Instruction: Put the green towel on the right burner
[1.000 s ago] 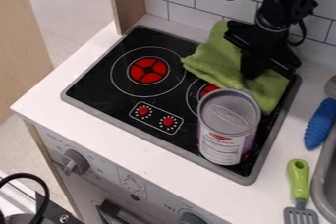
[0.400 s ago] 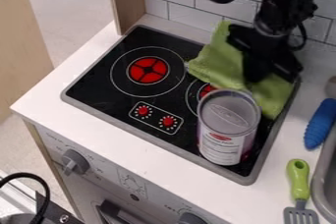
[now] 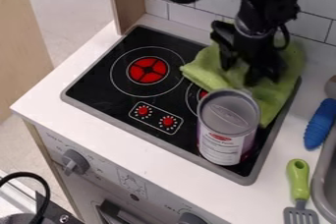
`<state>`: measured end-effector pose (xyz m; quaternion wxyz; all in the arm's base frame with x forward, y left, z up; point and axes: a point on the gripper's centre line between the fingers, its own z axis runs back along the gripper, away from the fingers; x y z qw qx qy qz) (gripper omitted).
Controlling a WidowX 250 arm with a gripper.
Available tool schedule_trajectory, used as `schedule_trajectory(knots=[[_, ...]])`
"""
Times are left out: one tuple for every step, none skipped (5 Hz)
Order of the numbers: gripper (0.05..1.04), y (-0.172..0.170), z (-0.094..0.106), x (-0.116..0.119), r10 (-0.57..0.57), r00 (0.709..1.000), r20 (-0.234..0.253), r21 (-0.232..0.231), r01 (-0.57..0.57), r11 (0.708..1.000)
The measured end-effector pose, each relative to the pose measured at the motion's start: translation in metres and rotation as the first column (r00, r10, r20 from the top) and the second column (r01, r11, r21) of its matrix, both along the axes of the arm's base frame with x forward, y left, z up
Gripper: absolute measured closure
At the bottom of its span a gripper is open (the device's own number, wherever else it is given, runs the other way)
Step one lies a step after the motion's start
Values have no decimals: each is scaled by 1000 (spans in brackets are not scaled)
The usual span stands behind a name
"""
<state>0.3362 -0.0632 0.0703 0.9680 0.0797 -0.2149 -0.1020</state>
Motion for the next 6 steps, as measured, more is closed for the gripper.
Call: schedule_trajectory(knots=[[107, 1, 12, 2, 52, 996, 66, -32, -50, 998], [85, 4, 32, -3, 83, 985, 153, -49, -77, 996], [85, 12, 41, -14, 66, 993, 97, -45, -62, 997], [85, 33, 36, -32, 68, 995, -71, 5, -68, 998], [85, 56, 32, -43, 107, 982, -154, 5, -108, 994], [85, 69, 39, -49, 76, 985, -153, -44, -84, 996]])
